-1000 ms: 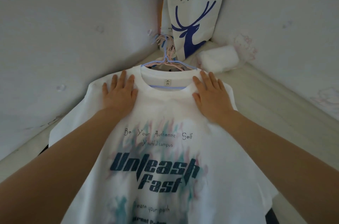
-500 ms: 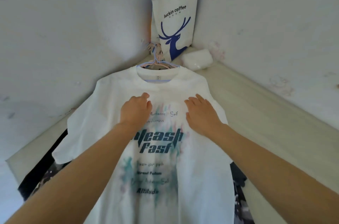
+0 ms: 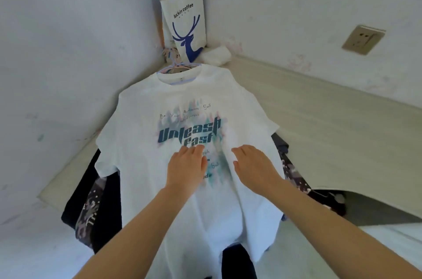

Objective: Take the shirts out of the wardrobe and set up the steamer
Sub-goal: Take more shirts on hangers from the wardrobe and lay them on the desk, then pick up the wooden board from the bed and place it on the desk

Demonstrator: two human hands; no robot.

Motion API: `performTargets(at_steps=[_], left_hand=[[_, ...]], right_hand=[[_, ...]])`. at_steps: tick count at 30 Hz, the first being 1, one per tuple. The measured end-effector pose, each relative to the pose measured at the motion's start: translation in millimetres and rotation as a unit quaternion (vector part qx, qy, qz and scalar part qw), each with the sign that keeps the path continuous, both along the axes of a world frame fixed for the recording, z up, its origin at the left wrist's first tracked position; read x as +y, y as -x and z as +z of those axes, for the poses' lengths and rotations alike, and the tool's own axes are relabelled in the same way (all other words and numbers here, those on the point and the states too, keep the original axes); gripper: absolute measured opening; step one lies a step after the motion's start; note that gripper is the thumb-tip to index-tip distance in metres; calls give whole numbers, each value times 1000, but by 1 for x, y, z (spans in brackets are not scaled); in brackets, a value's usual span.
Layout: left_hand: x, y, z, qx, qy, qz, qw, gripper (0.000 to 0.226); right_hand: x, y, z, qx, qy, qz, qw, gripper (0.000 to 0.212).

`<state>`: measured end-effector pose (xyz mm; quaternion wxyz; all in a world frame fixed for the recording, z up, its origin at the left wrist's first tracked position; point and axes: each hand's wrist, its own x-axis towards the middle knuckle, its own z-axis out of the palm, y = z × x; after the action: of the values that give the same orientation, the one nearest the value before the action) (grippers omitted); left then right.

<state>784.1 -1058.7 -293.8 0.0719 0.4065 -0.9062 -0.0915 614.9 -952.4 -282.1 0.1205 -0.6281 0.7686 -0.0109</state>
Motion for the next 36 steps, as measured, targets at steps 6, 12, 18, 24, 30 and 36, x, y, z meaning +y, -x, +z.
performTargets(at_steps=[6, 12, 18, 24, 30, 36], left_hand=[[66, -26, 4, 4, 6, -64, 998, 25], [117, -30, 13, 31, 14, -113, 993, 22], [182, -15, 14, 22, 24, -196, 980, 21], [265, 4, 15, 26, -12, -246, 969, 19], [369, 15, 18, 55, -65, -292, 953, 24], [503, 12, 4, 55, -114, -354, 927, 25]], right_hand=[[88, -44, 4, 14, 11, -60, 998, 36], [165, -72, 12, -12, 31, -160, 987, 42], [244, -83, 10, -18, 54, -240, 969, 37], [348, -100, 7, -40, 55, -332, 941, 36], [468, -120, 9, -79, 82, -447, 887, 38], [596, -140, 7, -94, 76, -536, 836, 39]])
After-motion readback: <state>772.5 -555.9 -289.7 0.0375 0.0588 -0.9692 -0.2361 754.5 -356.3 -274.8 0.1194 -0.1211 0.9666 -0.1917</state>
